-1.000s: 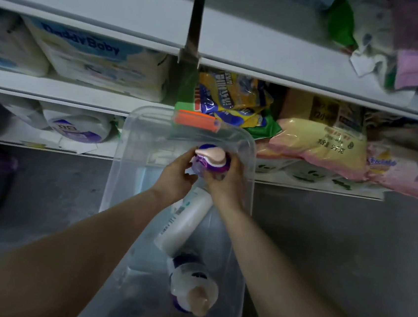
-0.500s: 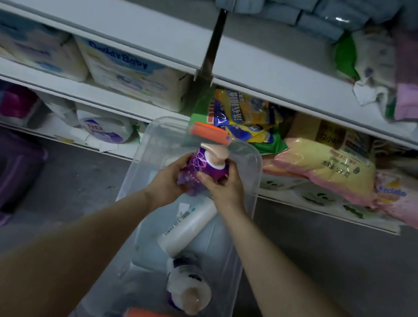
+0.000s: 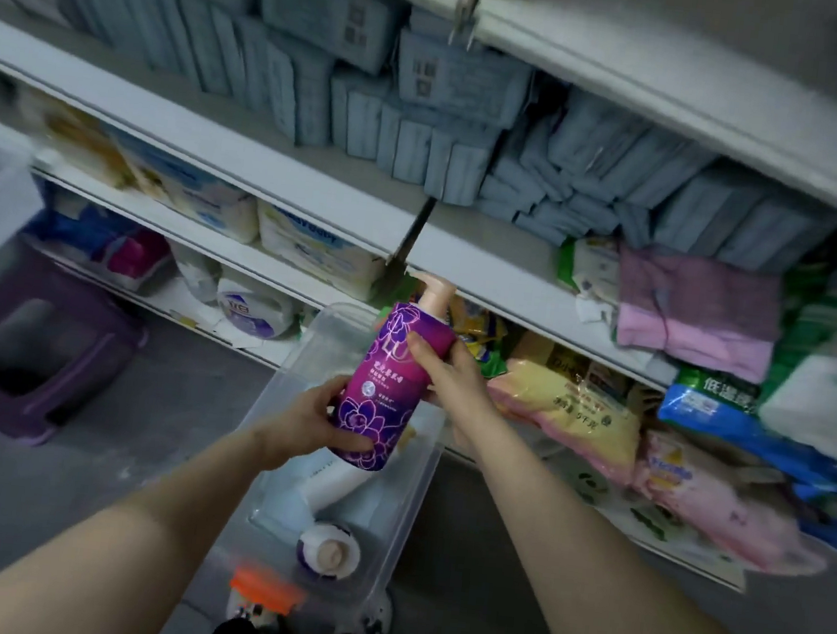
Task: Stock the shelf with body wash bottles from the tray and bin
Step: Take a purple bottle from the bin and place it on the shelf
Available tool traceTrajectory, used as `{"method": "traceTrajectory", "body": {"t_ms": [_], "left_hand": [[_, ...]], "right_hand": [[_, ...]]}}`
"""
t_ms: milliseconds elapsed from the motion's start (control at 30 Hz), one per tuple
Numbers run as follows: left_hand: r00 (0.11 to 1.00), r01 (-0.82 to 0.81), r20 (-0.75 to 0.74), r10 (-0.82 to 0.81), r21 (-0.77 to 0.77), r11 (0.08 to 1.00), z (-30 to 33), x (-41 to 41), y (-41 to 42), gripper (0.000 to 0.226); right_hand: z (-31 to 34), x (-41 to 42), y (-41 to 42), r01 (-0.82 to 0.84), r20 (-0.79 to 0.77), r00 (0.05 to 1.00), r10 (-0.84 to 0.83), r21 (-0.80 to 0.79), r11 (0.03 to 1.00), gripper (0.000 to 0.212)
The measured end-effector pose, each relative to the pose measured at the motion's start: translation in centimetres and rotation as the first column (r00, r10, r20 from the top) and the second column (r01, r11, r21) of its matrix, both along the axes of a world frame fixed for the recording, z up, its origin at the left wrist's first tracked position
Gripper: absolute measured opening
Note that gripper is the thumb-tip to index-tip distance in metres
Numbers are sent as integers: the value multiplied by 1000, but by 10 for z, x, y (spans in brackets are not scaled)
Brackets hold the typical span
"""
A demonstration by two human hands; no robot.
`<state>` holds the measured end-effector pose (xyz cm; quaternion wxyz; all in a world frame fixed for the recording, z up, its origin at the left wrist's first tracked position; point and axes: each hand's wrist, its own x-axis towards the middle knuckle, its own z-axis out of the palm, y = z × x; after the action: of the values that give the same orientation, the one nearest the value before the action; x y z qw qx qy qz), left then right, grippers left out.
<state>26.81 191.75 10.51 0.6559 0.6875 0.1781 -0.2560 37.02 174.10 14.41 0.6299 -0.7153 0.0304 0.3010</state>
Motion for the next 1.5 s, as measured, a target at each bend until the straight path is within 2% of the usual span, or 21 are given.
{"method": "traceTrajectory", "body": {"t_ms": [200, 267, 433, 533, 700, 767, 933, 1067, 1200, 1300, 1400, 1500], "left_hand": [[993, 38, 114, -38, 10, 999, 65, -7, -10, 79], [987, 51, 149, -55, 29, 998, 81, -8, -6, 83], [970, 42, 239, -49, 35, 998, 122, -3, 1, 83], [944, 57, 322, -72, 56, 997, 149, 3, 4, 87], [890, 67, 448, -85, 57, 996, 201, 18, -4, 79], [866, 57, 494, -81, 64, 996, 221, 29, -10, 81], [807, 61, 584, -85, 61, 996, 275, 67, -29, 80], [766, 47, 638, -80, 68, 997, 313, 105, -45, 80], [731, 8, 679, -75, 102, 995, 342, 141, -59, 74], [715, -41, 698, -48, 110, 993, 352, 170, -64, 83], [725, -81, 688, -4, 91, 993, 355, 197, -67, 84], [724, -150, 689, 42, 97, 984, 355, 222, -69, 88]], "right_hand": [[71, -7, -5, 7, 61, 998, -5, -23, 1000, 49], [89, -10, -4, 20, 68, 998, -18, -18, 1000, 46], [134, -15, -1, 32, 145, 989, -26, -36, 999, 53], [163, -17, -3, 43, 225, 973, -42, 0, 999, 46], [217, -12, -15, 52, 364, 929, -66, 48, 998, 54], [240, -7, -21, 55, 405, 911, -75, 61, 997, 55], [300, 22, -37, 64, 509, 857, -76, 42, 997, 52], [338, 54, -49, 8, 521, 854, -4, -6, 1000, 44], [364, 91, -57, 25, 558, 830, -9, -21, 999, 56], [378, 119, -57, 47, 583, 812, -33, -8, 999, 54], [386, 145, -54, 44, 607, 794, -36, 1, 999, 46], [384, 168, -49, 43, 623, 781, -45, 17, 999, 50]]}}
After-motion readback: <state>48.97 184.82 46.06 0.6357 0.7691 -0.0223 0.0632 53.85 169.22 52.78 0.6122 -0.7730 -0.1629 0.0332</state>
